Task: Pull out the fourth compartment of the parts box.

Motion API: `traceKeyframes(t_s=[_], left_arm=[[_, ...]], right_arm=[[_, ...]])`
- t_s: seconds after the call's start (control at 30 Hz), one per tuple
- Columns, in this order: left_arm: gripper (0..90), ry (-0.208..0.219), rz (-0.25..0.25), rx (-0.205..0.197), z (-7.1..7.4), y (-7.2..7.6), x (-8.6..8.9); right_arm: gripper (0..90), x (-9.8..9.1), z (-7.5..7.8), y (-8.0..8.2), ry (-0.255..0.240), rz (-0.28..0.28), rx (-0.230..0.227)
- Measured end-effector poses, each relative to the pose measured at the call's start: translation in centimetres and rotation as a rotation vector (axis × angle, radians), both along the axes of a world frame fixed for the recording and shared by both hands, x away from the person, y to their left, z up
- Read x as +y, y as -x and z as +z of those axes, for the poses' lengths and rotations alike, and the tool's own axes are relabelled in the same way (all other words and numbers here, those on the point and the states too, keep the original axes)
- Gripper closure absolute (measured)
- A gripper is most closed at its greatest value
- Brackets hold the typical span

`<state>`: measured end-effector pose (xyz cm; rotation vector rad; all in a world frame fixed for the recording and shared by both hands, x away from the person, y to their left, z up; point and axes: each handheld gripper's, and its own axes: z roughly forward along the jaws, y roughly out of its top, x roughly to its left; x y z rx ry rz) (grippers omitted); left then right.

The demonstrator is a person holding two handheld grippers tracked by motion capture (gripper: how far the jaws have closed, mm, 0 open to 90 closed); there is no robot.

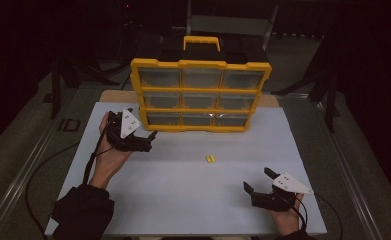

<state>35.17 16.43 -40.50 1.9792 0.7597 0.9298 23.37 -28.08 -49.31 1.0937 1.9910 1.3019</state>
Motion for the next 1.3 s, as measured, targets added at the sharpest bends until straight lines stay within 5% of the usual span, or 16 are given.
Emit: traceKeyframes(t_s=[0.37, 1.03, 1.3], left_arm=[[0.1, -0.076, 0.008, -0.062, 0.3, -1.2, -1.6], [0.7, -0.243, 0.09, -0.094, 0.6, -4.1, -1.9], [1.4, -0.315, 0.086, -0.102, 0.3, -4.5, -3.1]], right_arm=[[8.7, 0.0, 0.0, 0.0, -0.004, -0.002, 0.001], [8.7, 0.0, -0.1, -0.1, -0.006, 0.003, 0.006], [8.7, 0.0, -0.1, -0.1, -0.005, 0.004, 0.007]])
